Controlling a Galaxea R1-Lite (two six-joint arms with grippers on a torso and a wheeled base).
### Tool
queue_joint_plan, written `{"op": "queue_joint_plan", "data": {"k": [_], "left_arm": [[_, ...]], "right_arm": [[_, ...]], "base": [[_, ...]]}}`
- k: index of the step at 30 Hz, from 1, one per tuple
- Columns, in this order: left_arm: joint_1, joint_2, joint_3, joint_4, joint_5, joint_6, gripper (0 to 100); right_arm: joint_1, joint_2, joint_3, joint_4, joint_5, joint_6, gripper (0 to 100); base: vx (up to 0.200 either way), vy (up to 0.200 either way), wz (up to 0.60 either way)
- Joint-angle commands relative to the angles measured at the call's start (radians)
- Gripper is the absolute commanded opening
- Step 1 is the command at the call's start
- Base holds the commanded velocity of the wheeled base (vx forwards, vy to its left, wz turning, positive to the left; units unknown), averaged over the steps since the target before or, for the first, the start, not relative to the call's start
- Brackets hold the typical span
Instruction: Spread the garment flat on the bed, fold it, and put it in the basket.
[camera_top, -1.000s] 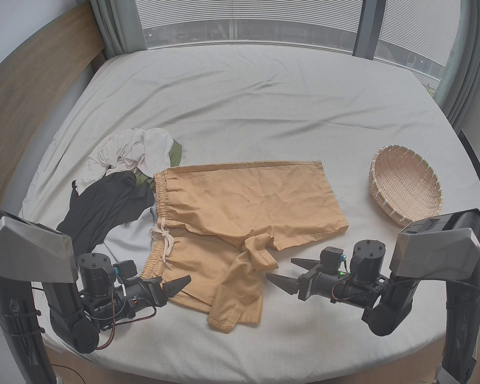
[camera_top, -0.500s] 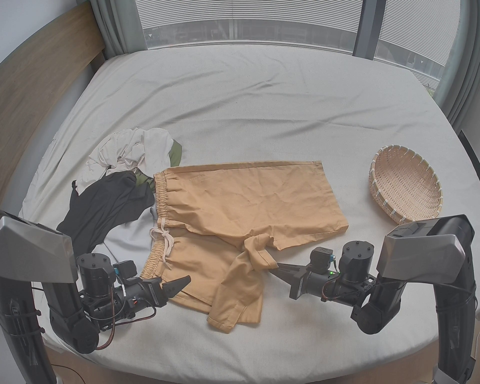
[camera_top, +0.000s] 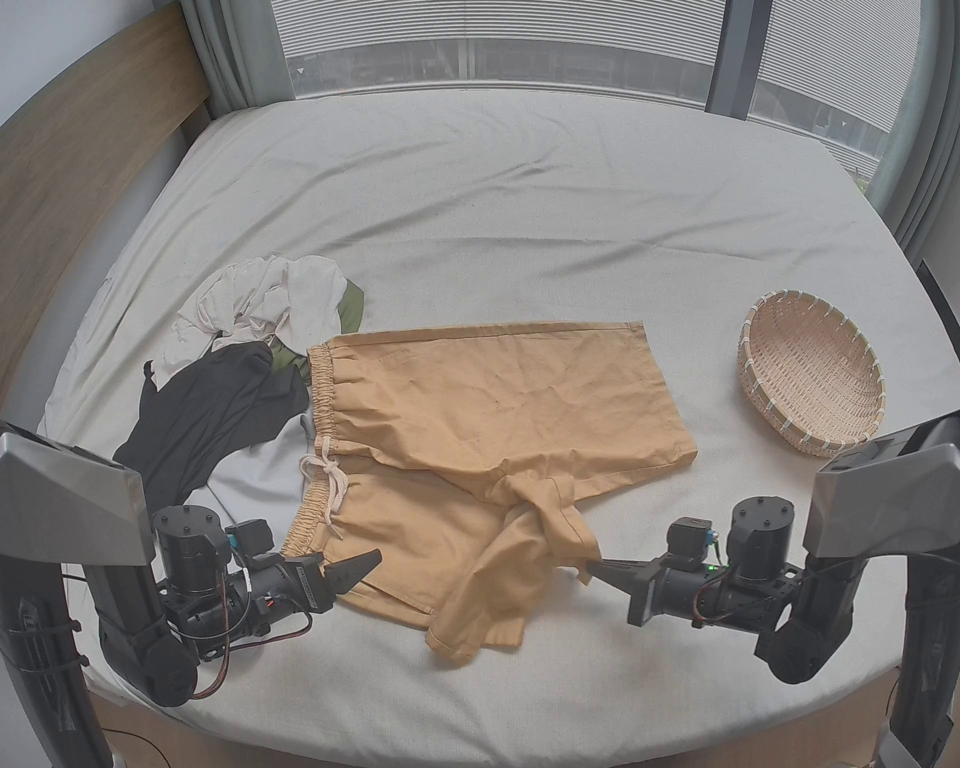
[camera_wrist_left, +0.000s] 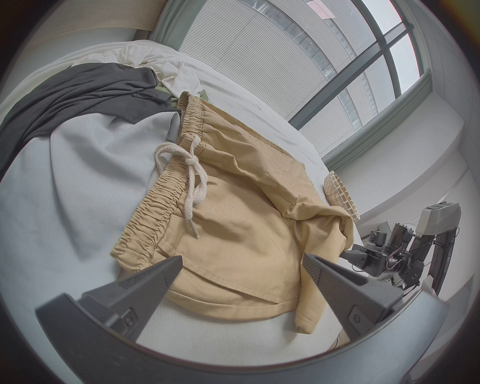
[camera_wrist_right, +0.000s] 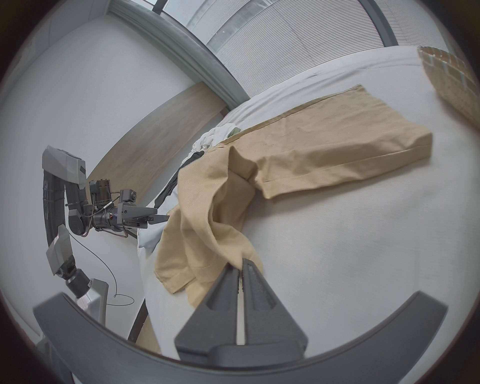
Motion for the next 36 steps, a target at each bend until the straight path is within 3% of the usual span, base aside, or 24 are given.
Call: {"op": "queue_joint_plan", "data": {"k": [1,2,7,22,28,34,35,36], "left_arm": [[-0.002,-0.003,-0.003,-0.003,0.0,0.001,100],[-0.002,-0.002,-0.003,-0.003,0.0,-0.001,100],[-0.004,-0.002,-0.003,-0.003,0.0,-0.001,100],[-0.006,0.001,-0.002,-0.003,0.0,-0.001,100],[-0.006,0.0,0.0,-0.003,0.0,0.001,100],[-0.004,0.0,0.001,-0.003,0.003,-0.001,100],[-0.004,0.0,0.001,-0.003,0.003,-0.001,100],[-0.004,0.0,0.001,-0.003,0.003,-0.001,100]], "right_arm": [[-0.089,-0.144,0.124,0.002,0.008,0.001,0],[-0.136,-0.167,0.152,0.002,0.036,0.001,0],[-0.218,-0.169,0.129,0.002,0.06,0.001,0],[-0.313,-0.051,-0.075,0.014,0.017,0.02,0],[-0.308,-0.005,-0.167,0.037,-0.03,0.023,0],[-0.277,-0.015,-0.074,0.022,-0.035,0.038,0],[-0.267,-0.025,-0.051,0.014,-0.035,0.043,100],[-0.267,-0.025,-0.051,0.014,-0.035,0.043,100]], "base": [[0.0,0.0,0.0],[0.0,0.0,0.0],[0.0,0.0,0.0],[0.0,0.0,0.0],[0.0,0.0,0.0],[0.0,0.0,0.0],[0.0,0.0,0.0],[0.0,0.0,0.0]]}}
